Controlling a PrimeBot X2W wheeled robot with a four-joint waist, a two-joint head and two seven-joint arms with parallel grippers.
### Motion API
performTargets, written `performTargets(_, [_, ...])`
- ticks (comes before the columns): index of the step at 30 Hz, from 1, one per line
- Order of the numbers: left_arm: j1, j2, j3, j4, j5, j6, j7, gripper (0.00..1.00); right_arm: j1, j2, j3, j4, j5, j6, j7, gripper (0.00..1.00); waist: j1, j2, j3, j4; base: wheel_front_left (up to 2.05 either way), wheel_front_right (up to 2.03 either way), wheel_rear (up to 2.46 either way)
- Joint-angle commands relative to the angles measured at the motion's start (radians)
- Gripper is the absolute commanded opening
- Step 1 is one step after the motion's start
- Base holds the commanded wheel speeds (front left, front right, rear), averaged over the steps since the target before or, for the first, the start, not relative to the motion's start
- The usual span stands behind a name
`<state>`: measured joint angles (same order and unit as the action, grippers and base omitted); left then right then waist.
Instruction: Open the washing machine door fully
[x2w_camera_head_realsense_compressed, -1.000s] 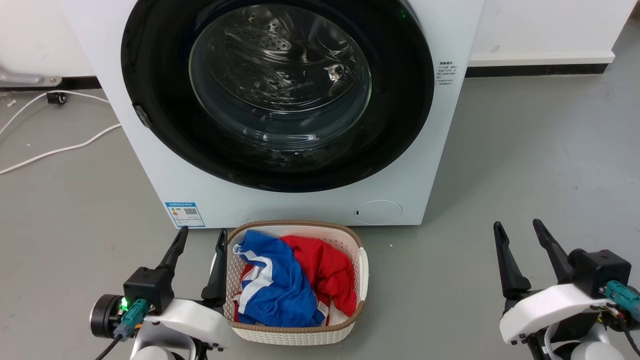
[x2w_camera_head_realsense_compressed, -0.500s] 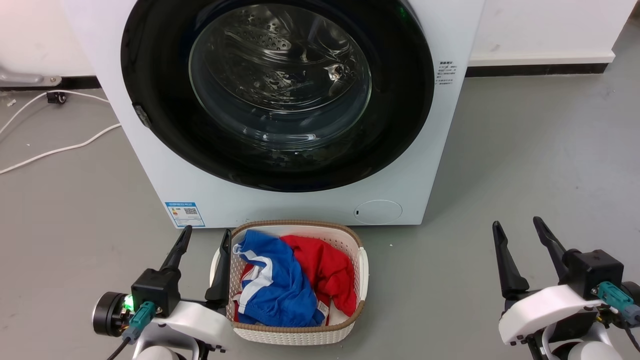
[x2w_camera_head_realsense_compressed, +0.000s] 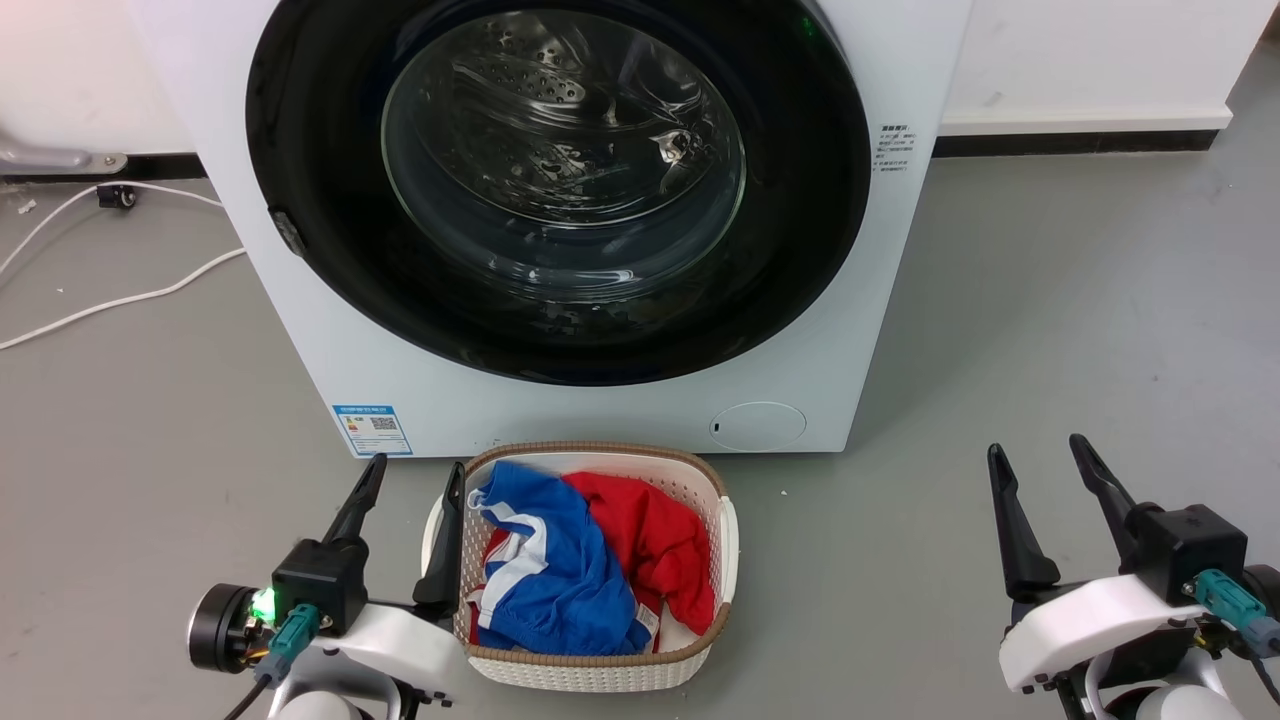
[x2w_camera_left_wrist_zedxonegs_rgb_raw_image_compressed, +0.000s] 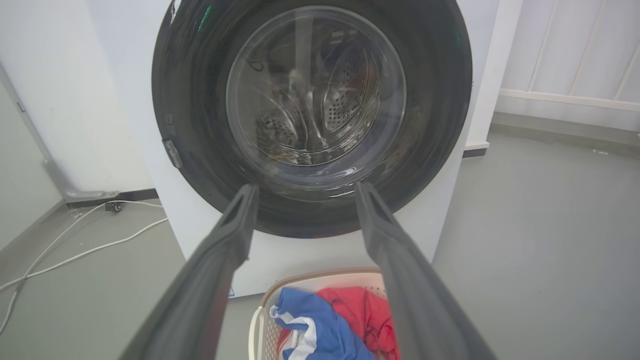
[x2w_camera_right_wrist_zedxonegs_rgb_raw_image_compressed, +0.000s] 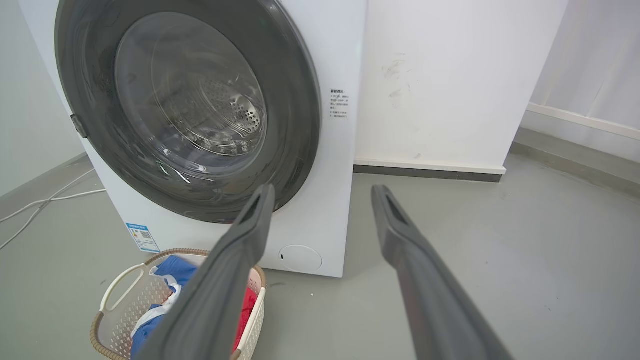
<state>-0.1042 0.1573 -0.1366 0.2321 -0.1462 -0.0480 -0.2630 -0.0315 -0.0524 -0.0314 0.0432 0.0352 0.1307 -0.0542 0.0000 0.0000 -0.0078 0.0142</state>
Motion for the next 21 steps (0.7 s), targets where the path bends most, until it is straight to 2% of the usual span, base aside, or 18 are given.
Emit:
performTargets(1, [-0.01, 0.0, 0.003, 0.005, -0.007, -0.001, -0.003, 1.0, 0.007, 0.003, -0.002, 0.004, 0.011, 0.0, -0.007, 1.0, 0.0, 0.0, -0.001, 0.0, 0.0, 0.0, 0.0])
performTargets(11, [-0.011, 0.001, 0.001, 0.027, -0.022, 0.006, -0.002, 1.0, 0.001, 0.003, -0.003, 0.022, 0.024, 0.0, -0.013, 1.0, 0.0, 0.0, -0.004, -0.002, 0.0, 0.0, 0.0])
performTargets(12, [-0.011, 0.001, 0.001, 0.028, -0.024, 0.007, -0.002, 1.0, 0.001, 0.003, -0.002, 0.025, 0.03, 0.0, -0.01, 0.61, 0.0, 0.0, -0.005, -0.002, 0.0, 0.0, 0.0])
performTargets(14, [-0.013, 0.002, 0.0, 0.032, -0.025, 0.01, -0.002, 1.0, 0.001, 0.003, 0.008, 0.032, 0.052, 0.0, 0.001, 0.0, 0.0, 0.0, -0.005, -0.001, 0.0, 0.0, 0.0])
performTargets(21, [-0.016, 0.005, 0.008, 0.034, -0.036, 0.025, 0.0, 1.0, -0.028, 0.003, -0.012, 0.051, 0.223, 0.0, -0.016, 0.0, 0.0, 0.0, 0.003, -0.006, 0.0, 0.0, 0.0])
